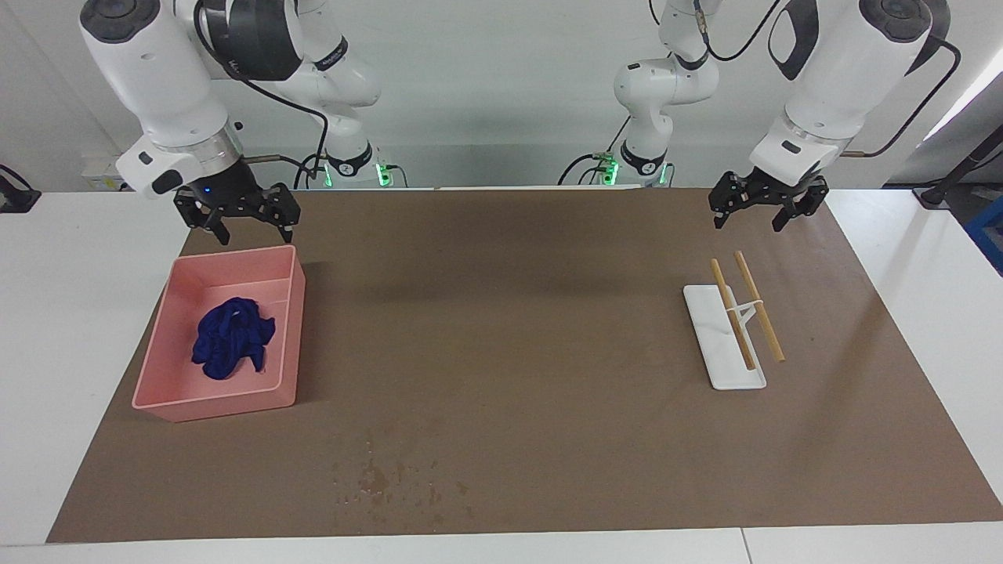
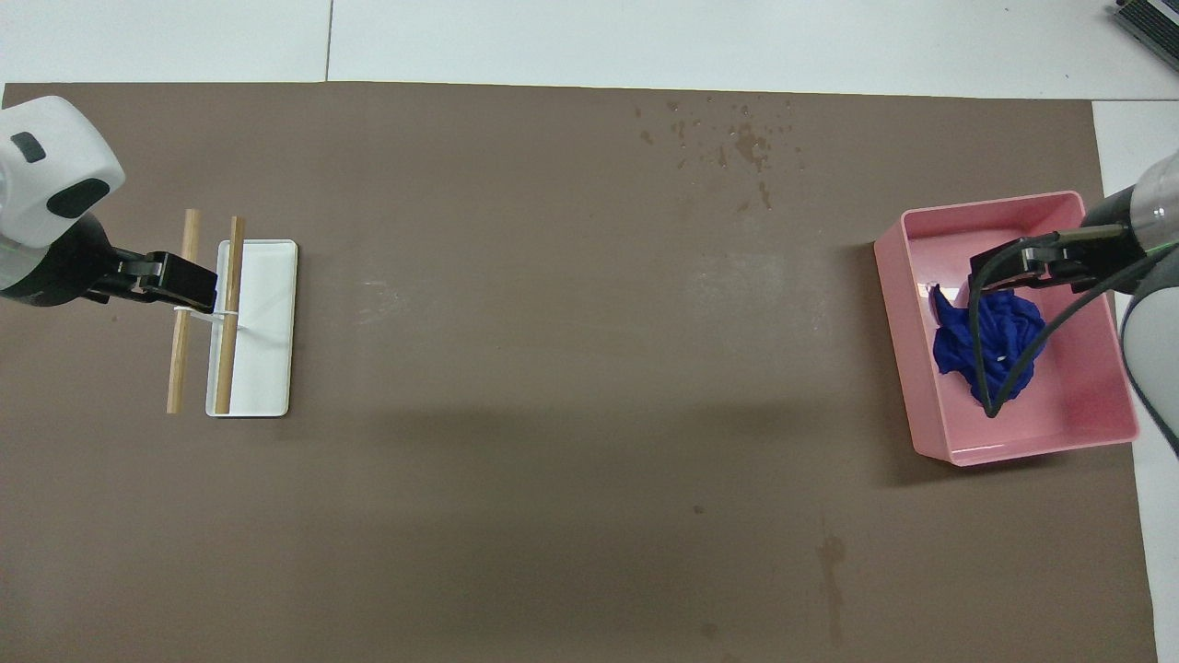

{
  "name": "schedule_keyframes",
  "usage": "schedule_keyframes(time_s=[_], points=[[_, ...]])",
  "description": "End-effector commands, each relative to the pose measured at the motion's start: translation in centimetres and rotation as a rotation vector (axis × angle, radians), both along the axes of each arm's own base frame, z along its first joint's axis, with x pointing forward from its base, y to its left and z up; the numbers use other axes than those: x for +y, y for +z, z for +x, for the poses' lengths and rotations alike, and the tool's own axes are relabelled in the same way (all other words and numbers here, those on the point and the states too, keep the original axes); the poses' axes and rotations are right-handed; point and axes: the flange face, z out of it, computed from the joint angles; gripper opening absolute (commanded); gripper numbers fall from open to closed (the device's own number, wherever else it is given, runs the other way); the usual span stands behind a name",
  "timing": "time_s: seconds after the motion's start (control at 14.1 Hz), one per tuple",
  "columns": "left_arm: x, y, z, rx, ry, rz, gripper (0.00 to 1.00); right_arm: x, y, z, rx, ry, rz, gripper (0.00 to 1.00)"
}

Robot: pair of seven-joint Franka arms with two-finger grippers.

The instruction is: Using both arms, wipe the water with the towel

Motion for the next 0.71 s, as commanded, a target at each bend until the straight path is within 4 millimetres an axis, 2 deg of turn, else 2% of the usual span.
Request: schedule_keyframes(time_s=[0.0, 0.64], points=[[0.28, 0.07, -0.59, 0.0, -0.001, 0.003, 1.0, -1.79, 0.01, 0.21, -0.007, -0.003, 0.009, 1.0], [0.28, 0.15, -0.63, -0.001, -0.001, 0.003, 1.0, -1.35, 0.04, 0.24, -0.01, 0.0, 0.026, 1.0]])
